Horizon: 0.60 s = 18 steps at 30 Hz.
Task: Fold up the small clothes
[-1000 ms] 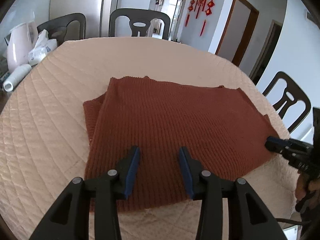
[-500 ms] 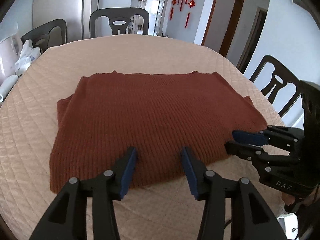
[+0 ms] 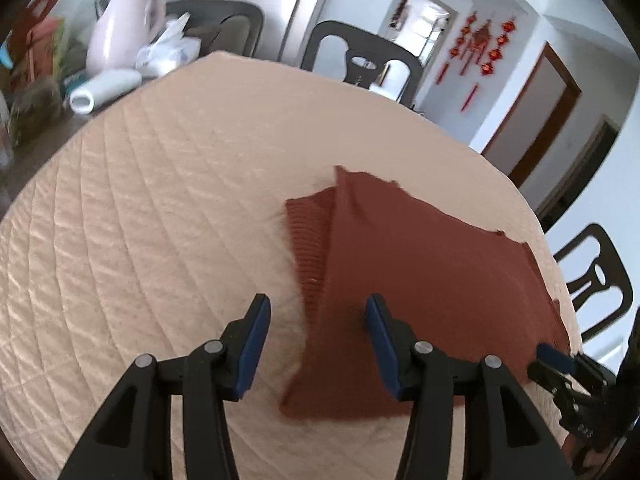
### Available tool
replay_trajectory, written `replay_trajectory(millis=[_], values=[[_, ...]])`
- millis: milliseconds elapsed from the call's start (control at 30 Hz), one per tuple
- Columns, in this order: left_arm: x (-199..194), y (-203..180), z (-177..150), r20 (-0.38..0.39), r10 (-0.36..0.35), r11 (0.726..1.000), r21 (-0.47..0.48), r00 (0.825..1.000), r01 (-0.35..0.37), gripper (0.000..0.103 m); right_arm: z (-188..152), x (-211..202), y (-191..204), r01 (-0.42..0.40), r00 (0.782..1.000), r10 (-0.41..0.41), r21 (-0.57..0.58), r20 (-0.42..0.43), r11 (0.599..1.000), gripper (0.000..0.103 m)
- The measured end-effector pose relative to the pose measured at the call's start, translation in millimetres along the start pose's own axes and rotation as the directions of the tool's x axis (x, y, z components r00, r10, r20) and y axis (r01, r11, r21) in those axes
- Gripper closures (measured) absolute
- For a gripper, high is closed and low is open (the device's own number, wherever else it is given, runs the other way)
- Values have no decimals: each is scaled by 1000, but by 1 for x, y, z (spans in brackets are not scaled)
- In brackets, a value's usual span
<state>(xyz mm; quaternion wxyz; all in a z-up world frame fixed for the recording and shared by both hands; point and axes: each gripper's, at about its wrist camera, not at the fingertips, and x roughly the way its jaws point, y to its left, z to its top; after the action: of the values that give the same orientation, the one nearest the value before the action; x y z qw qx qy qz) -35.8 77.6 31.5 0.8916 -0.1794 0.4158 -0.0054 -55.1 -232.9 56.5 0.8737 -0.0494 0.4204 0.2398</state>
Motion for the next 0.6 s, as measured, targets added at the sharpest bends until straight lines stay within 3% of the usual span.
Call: replay_trajectory(millis=[333, 600], values=[[31, 5, 22, -16, -108, 990, -89, 994, 106, 48, 5, 2, -8, -14, 1000, 14, 32, 2, 999, 64], [27, -17, 5, -16, -109, 994, -21, 994, 109, 48, 6, 4, -10, -27, 1000, 27, 42, 3, 999, 64]])
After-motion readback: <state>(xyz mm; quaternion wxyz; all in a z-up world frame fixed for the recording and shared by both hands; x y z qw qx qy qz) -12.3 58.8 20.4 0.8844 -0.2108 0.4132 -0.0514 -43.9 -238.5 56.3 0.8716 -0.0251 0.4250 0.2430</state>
